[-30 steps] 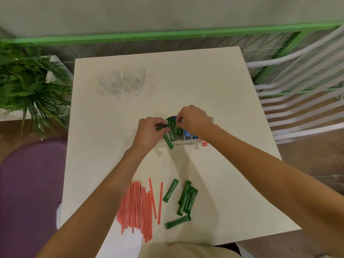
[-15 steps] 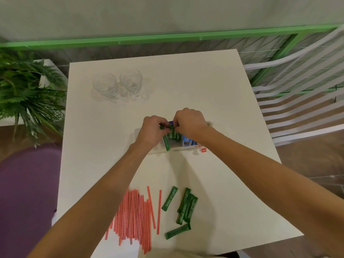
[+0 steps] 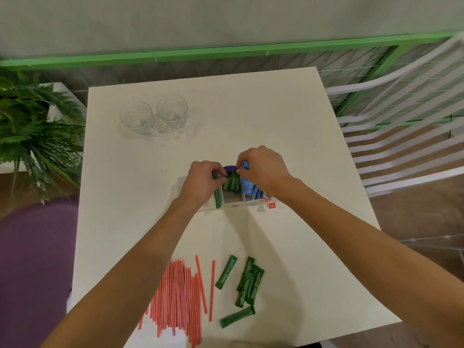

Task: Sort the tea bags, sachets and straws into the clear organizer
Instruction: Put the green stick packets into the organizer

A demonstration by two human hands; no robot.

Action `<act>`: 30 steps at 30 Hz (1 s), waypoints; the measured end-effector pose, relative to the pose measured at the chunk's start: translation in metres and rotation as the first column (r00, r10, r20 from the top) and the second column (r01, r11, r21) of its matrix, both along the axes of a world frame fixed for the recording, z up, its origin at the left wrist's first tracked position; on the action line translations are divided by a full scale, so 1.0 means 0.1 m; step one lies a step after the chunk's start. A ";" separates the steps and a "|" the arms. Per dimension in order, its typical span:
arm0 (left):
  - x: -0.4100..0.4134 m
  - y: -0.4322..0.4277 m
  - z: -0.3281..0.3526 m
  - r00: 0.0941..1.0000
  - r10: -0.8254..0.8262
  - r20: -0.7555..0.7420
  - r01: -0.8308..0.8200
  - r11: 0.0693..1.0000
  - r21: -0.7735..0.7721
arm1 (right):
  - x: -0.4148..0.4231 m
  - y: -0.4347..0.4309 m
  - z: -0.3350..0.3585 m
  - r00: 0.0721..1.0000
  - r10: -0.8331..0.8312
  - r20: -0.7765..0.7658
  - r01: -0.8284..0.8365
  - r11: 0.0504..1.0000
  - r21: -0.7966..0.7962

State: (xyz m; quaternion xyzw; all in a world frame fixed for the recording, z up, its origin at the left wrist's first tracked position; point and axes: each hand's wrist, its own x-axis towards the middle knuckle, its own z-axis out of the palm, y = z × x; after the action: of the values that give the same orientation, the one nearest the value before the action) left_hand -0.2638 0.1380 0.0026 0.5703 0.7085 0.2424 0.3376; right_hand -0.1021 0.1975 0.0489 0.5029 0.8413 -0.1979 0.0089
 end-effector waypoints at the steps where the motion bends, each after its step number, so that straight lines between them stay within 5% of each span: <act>1: -0.01 -0.01 0.00 1.000 0.003 0.001 -0.003 1.000 0.006 | 0.02 -0.01 0.01 1.000 -0.008 -0.016 0.008 1.000 0.000; 5: -0.04 -0.09 0.06 0.999 0.049 0.022 -0.050 0.998 0.044 | 0.13 -0.10 0.11 0.993 -0.069 -0.091 0.068 0.997 -0.023; 9: -0.03 -0.22 0.19 0.968 0.153 0.196 -0.166 0.985 0.051 | 0.23 -0.34 0.15 0.939 -0.195 -0.284 0.151 0.974 -0.168; 13: 0.07 -0.36 0.29 0.920 0.208 0.333 -0.235 0.971 0.043 | 0.24 -0.69 0.05 0.876 -0.322 -0.358 0.099 0.849 -0.520; 17: 0.22 -0.46 0.31 0.896 0.201 0.396 -0.237 0.971 0.044 | 0.23 -0.91 -0.09 0.772 -0.467 -0.430 0.043 0.715 -0.698; 25: 0.26 -0.55 0.32 0.874 0.198 0.443 -0.195 0.979 -0.053 | 0.33 -1.01 -0.21 0.625 -0.603 -0.496 0.083 0.683 -0.726; 30: 0.27 -0.48 0.38 0.920 0.114 0.376 -0.081 0.991 -0.102 | 0.41 -0.96 -0.20 0.649 -0.579 -0.494 0.133 0.725 -0.675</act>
State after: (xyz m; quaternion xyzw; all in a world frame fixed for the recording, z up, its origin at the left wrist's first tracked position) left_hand -0.2365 0.0896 0.0401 0.4617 0.6664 0.3349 0.4802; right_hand -0.0613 0.1012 0.0287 0.5303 0.5570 -0.6117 -0.1853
